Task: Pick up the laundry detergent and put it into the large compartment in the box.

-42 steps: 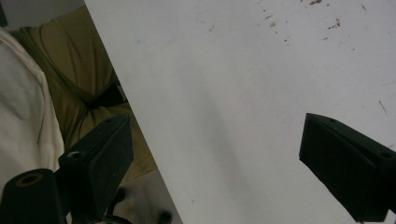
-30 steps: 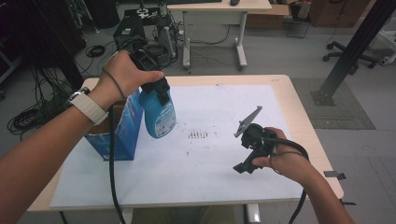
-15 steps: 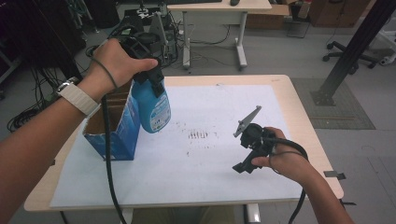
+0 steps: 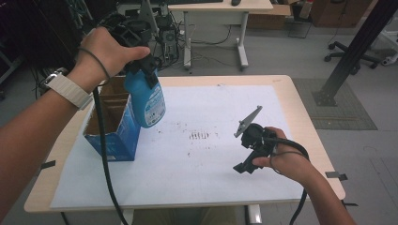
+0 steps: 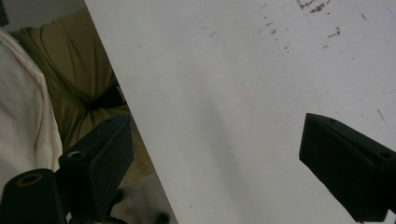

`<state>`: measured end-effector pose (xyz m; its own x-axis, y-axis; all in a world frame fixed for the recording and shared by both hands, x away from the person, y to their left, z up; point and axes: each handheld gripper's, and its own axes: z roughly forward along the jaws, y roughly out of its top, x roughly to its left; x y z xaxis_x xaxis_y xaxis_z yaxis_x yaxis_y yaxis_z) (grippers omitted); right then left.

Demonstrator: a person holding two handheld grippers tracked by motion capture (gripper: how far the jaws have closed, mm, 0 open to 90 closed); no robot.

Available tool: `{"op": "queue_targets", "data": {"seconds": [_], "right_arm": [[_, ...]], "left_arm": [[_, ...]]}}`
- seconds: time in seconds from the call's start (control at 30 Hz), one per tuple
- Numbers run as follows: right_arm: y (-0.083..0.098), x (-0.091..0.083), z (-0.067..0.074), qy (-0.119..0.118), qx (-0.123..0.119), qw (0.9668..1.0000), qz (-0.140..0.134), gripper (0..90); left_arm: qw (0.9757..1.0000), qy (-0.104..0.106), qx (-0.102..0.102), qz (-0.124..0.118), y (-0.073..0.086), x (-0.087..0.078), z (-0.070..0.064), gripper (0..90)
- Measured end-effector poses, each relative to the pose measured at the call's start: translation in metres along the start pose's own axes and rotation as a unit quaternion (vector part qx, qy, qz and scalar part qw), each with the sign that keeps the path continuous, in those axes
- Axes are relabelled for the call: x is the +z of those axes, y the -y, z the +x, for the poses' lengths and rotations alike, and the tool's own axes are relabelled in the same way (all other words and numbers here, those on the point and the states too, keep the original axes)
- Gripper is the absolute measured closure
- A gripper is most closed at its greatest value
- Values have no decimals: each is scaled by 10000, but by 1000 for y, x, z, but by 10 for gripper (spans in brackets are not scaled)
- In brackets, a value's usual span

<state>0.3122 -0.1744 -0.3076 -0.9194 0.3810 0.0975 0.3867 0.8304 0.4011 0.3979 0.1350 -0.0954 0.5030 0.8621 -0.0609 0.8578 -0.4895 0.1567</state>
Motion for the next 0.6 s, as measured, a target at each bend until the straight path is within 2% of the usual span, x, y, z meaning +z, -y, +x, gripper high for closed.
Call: {"op": "queue_targets", "data": {"seconds": [0.27,0.6], "right_arm": [[-2,1,-1,-11,-7,10000,2,105],[-4,2,-3,-17,-37,10000,-17,105]], "left_arm": [[9998,19,-187,-66,-1,-10,6,370],[9988,-62,-458,-160,1,-29,18,371]]}}
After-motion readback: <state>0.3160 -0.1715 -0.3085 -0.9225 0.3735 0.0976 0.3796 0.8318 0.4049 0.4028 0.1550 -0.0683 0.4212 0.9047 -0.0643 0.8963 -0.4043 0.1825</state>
